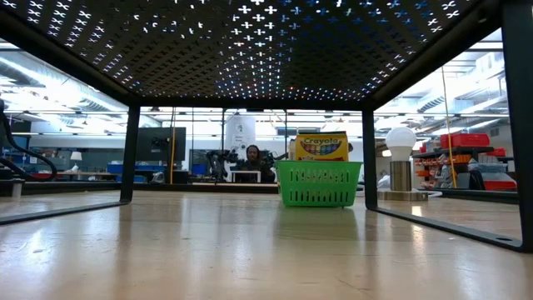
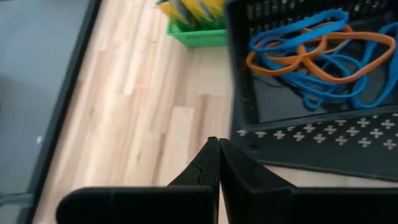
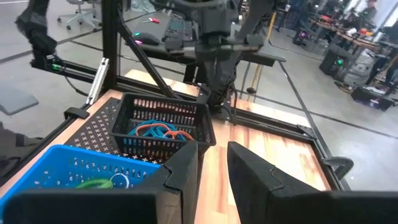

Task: Pick & Place Office Desk Supplies
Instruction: Put the black bin with the rubber bands on the shelf

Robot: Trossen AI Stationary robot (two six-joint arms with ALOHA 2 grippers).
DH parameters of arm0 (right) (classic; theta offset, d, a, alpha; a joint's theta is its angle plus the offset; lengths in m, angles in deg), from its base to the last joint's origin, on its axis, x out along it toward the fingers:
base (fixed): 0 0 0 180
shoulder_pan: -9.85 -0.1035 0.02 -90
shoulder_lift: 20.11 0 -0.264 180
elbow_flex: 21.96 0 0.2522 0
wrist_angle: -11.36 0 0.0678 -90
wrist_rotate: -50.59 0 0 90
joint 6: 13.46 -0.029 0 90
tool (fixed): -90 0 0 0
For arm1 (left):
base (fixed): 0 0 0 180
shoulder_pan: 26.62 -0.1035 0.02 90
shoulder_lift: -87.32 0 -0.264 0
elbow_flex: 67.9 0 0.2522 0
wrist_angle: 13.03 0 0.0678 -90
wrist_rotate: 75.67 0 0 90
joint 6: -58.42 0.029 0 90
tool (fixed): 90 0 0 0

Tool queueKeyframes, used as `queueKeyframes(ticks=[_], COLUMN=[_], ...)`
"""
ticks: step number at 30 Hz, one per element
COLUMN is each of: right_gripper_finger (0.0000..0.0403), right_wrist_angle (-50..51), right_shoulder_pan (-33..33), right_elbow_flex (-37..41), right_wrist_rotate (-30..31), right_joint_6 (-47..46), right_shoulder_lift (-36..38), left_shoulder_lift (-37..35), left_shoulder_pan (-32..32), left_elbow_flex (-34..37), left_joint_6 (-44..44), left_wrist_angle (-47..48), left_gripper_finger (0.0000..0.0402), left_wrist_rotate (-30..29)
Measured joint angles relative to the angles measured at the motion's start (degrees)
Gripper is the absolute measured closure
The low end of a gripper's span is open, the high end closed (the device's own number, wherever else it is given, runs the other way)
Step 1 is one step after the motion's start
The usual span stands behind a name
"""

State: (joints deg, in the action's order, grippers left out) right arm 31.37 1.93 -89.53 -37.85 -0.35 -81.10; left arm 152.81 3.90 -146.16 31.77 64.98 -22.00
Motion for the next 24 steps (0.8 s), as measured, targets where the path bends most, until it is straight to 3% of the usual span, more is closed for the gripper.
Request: queueKeyframes(ticks=[10, 24], right_gripper_finger=[0.0307, 0.0307], right_wrist_angle=[0.0, 0.0], right_shoulder_pan=[0.0, 0.0], right_elbow_flex=[0.0, 0.0], right_wrist_rotate=[-0.7, -0.7], right_joint_6=[0.7, 0.8], right_shoulder_lift=[0.0, 0.0], left_shoulder_lift=[0.0, 1.5], left_shoulder_pan=[-2.2, -5.8], left_elbow_flex=[6.6, 7.4], left_joint_6=[0.2, 6.6], left_wrist_angle=[-9.1, -16.2], left_gripper_finger=[0.04, 0.04], left_wrist_rotate=[5.8, 13.3])
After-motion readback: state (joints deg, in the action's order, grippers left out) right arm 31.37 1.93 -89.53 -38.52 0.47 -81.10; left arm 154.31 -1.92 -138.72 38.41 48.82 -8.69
